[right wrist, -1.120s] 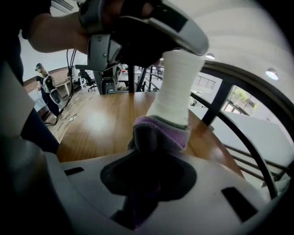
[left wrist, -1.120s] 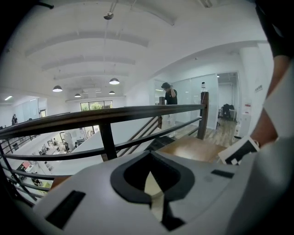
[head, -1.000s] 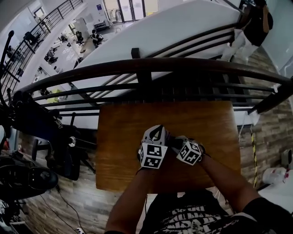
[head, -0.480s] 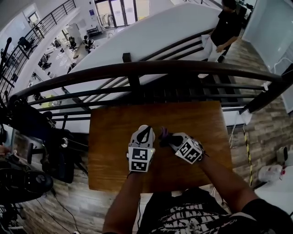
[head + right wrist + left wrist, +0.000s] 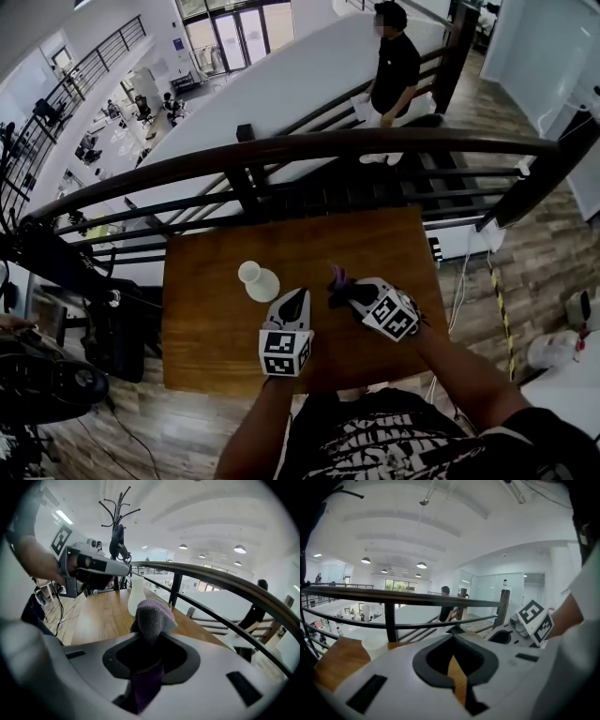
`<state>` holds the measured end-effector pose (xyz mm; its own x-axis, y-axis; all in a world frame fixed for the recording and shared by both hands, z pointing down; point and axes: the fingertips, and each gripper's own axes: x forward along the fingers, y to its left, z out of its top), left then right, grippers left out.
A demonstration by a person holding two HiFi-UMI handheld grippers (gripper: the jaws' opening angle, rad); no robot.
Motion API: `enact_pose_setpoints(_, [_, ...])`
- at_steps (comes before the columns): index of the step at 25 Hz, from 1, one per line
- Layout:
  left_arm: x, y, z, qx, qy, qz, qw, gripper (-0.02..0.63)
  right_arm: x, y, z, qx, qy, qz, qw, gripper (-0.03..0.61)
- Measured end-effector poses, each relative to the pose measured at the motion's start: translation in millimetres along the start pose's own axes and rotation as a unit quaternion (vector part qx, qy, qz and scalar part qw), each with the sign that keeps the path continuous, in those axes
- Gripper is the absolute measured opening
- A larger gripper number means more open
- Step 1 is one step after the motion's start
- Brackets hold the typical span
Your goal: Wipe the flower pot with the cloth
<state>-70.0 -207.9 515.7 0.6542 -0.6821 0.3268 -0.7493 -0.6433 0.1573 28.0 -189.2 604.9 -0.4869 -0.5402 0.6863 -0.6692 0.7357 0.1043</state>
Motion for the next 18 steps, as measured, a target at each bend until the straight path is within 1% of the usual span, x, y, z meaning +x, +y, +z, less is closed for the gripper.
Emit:
enact_pose_setpoints(3, [12.1, -35.4, -30.1, -0.011, 0.030, -0.012, 0.9994, -0.002, -27.6, -11.1, -32.8, 0.021, -0.002, -0.007, 1.000, 0.080])
enact_pose_setpoints(7, [21.1, -87.7, -69.3, -0.003, 0.066, -0.025, 0.9975, -0.002, -63.0, -21.4, -88.9, 0.055, 0.013, -0.014, 0.998, 0.080])
enact_pose_setpoints(9, [24.1, -108.8, -84.0, -0.003, 0.077, -0.024, 0.9967, -0.002, -80.0, -24.3, -115.9, 0.068, 0.020, -0.017, 0.997, 0.080])
enact_pose_setpoints(11, [27.7, -124.1, -94.5, -0.018, 0.080, -0.022, 0.9964, -0.002, -93.9, -27.8, -138.7, 0.082, 0.024, -0.020, 0.996, 0.080])
enact_pose_setpoints(14, [34.8, -140.7, -112.3, -0.055, 0.090, -0.022, 0.9942, -0.002, -104.9, -31.8, -175.5, 0.106, 0.035, -0.029, 0.993, 0.080])
enact_pose_setpoints(18, [43.0, -151.5, -130.1, -0.077, 0.104, -0.011, 0.9916, -0.002, -108.4, -24.8, -217.9, 0.122, 0.059, -0.024, 0.991, 0.080])
